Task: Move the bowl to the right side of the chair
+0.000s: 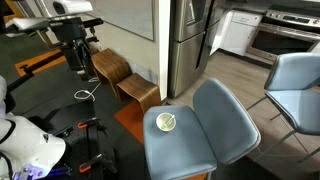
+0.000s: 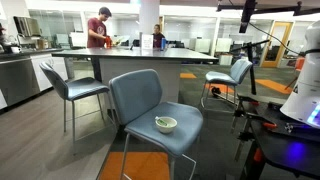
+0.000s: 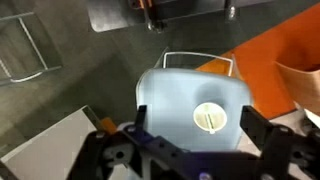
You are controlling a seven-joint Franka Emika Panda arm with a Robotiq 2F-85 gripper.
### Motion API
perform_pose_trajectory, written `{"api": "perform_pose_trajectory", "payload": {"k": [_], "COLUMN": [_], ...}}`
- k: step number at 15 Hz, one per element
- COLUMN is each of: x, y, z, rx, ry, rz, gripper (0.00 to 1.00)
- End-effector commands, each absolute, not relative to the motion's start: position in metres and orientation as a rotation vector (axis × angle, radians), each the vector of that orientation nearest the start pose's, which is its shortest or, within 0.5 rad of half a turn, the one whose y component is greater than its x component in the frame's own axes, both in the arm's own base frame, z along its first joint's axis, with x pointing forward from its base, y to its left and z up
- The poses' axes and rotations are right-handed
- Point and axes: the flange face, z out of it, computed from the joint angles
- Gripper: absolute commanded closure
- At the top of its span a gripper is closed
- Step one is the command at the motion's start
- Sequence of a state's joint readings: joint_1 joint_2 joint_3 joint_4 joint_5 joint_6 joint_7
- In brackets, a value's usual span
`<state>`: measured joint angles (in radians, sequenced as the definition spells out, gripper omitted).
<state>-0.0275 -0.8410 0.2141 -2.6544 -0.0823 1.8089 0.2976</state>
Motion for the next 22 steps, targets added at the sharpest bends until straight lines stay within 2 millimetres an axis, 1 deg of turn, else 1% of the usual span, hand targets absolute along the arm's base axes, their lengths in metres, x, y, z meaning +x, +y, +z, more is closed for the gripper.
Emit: {"api": "perform_pose_trajectory", "payload": {"k": [1, 10, 13, 15, 17, 20, 22], "x": [0.297, 0.297, 0.326, 0.349, 0.374, 0.404, 0.415], "y": [0.052, 0.052, 0.050, 0.046, 0.040, 0.031, 0.025], "z": [0.482, 0.482, 0.459, 0.430, 0.391, 0.324, 0.281], "rx": [-3.367, -3.367, -3.353, -3.329, -3.303, -3.256, -3.211], "ry": [0.274, 0.274, 0.254, 0.251, 0.254, 0.296, 0.295], "rz": [-0.053, -0.053, -0.043, -0.004, 0.047, 0.111, 0.125], "gripper": [0.00, 0.00, 0.00, 0.00, 0.00, 0.00, 0.00]}}
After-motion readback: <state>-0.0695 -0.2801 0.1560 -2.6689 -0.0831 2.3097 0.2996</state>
